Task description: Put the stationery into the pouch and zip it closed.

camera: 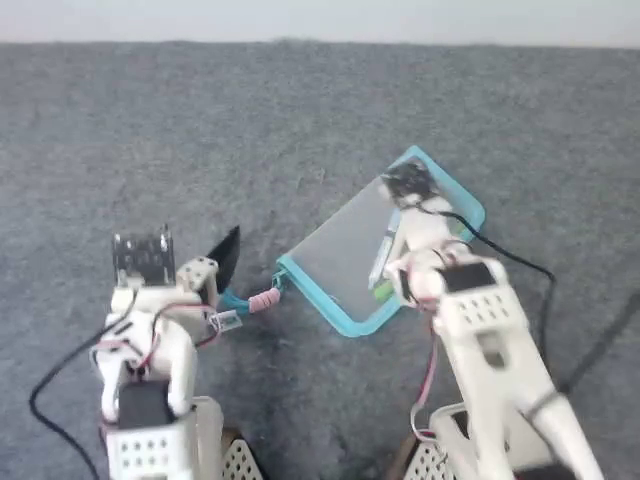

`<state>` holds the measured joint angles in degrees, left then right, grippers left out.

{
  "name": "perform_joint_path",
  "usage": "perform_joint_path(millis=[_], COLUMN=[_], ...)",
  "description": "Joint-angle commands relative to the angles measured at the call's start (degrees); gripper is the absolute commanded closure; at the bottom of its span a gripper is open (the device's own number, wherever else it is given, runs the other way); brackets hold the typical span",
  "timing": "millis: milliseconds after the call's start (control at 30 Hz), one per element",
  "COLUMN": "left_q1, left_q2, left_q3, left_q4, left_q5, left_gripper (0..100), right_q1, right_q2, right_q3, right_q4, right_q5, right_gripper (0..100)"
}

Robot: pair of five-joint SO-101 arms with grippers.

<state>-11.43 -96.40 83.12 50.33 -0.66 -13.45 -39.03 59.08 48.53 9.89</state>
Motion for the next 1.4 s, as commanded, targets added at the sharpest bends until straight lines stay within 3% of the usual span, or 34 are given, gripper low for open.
perform_joint_path(millis=[0,233,400,600,700,900,1033,1200,1367], left_q1=[1.67,1.76,0.35,-2.2,-6.95,-14.77,-15.65,-15.65,-15.65], left_q2=[-7.91,-6.86,-7.38,-7.38,-7.47,-7.47,-7.47,-7.47,-7.47], left_q3=[1.19,13.93,13.49,13.49,13.49,13.49,13.49,13.49,13.49], left_q4=[3.25,-8.79,-3.6,14.24,19.6,19.6,19.96,20.04,20.04], left_q5=[0.18,0.26,0.18,0.18,0.09,0.09,0.26,0.26,0.26], left_gripper=[68,68,68,68,68,68,68,68,68], right_q1=[3.56,9.45,14.9,21.41,21.49,16.66,16.84,16.66,16.57], right_q2=[-12.44,-31.87,-46.29,-65.01,-64.84,-61.49,-61.49,-62.37,-65.01], right_q3=[5.63,20.22,28.75,37.36,37.19,37.54,37.54,37.36,37.36], right_q4=[-2.86,-2.33,1.01,9.1,10.77,11.12,13.23,24.31,26.51], right_q5=[-0.26,0.0,0.09,0.09,0.09,0.0,-0.09,-0.09,-0.09], right_gripper=[98.9,98.9,98.9,98.9,98.9,99.1,99.1,99.1,99.1])
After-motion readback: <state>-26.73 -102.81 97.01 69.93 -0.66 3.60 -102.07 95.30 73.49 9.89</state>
